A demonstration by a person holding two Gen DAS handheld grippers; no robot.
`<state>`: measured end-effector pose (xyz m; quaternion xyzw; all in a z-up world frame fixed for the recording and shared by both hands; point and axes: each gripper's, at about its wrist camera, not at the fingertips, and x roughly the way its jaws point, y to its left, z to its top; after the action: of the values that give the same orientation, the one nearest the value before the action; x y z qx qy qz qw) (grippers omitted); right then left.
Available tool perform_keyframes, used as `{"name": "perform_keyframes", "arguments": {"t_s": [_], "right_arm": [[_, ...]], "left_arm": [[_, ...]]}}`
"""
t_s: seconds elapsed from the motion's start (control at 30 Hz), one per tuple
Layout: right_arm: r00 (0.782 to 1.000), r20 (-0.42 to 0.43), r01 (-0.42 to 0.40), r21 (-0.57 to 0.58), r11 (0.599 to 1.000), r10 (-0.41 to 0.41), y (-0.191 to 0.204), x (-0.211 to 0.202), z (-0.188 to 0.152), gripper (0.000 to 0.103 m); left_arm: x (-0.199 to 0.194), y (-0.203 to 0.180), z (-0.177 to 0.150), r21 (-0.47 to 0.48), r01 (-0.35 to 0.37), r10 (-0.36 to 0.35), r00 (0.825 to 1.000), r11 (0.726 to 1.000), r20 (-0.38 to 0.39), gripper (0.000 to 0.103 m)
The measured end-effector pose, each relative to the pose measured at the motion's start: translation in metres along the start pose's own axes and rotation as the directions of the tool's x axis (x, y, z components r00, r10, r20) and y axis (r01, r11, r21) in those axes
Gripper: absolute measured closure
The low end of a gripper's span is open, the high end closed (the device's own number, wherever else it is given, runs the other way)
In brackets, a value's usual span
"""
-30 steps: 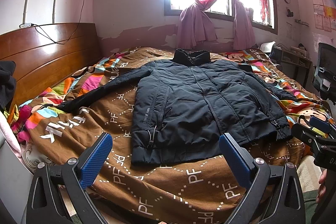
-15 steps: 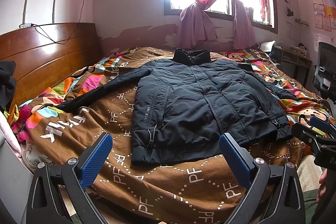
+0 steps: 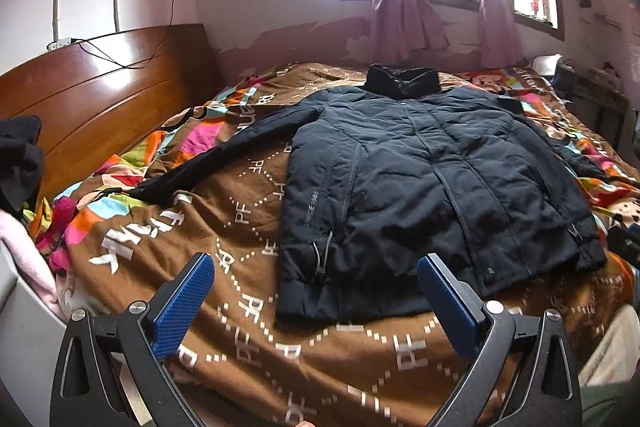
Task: Fold large clothes
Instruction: 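Grasp the jacket sleeve cuff with the right gripper and lift it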
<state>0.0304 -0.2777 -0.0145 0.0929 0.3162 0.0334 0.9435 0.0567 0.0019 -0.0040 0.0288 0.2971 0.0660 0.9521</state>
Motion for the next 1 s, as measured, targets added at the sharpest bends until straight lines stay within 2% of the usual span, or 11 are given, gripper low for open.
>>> {"name": "perform_keyframes", "arguments": {"t_s": [0.13,0.27,0.47,0.57,0.63,0.73,0.8,0.9,1.0], "right_arm": [[1.000,0.029,0.007,0.050,0.999,-0.009,-0.032,0.021,0.031,0.001],[1.000,-0.020,0.020,0.166,0.986,-0.017,-0.076,0.054,0.055,0.001],[0.995,-0.070,0.083,0.252,0.964,-0.067,-0.137,0.101,0.076,0.001],[0.991,-0.118,0.103,0.340,0.935,-0.067,-0.178,0.130,0.090,0.001],[0.986,-0.119,0.155,0.365,0.918,-0.120,-0.204,0.149,0.096,0.001],[0.971,-0.113,0.237,0.383,0.893,-0.210,-0.234,0.169,0.107,0.001],[0.966,-0.107,0.258,0.405,0.877,-0.235,-0.250,0.177,0.115,0.001],[0.980,-0.101,0.199,0.500,0.843,-0.171,-0.277,0.187,0.126,0.001],[0.987,-0.125,0.160,0.603,0.782,-0.105,-0.310,0.200,0.138,0.001]], "left_arm": [[0.028,-0.009,0.028,0.024,-0.007,0.007,1.000,1.000,-0.010,0.001],[0.064,-0.023,0.060,0.028,0.025,-0.025,1.000,0.999,-0.007,0.001],[0.141,-0.066,0.103,0.007,0.127,-0.126,0.990,0.992,-0.070,0.001],[0.181,-0.102,0.125,0.060,0.174,-0.172,0.984,0.983,-0.043,0.001],[0.201,-0.123,0.137,0.077,0.198,-0.195,0.980,0.977,-0.036,0.001],[0.230,-0.153,0.156,0.060,0.273,-0.270,0.962,0.960,-0.052,0.001],[0.244,-0.178,0.168,0.047,0.337,-0.331,0.938,0.940,-0.105,0.001],[0.248,-0.212,0.185,0.043,0.393,-0.382,0.911,0.919,-0.153,0.001],[0.256,-0.247,0.201,0.072,0.400,-0.382,0.906,0.914,-0.182,0.001]]}}
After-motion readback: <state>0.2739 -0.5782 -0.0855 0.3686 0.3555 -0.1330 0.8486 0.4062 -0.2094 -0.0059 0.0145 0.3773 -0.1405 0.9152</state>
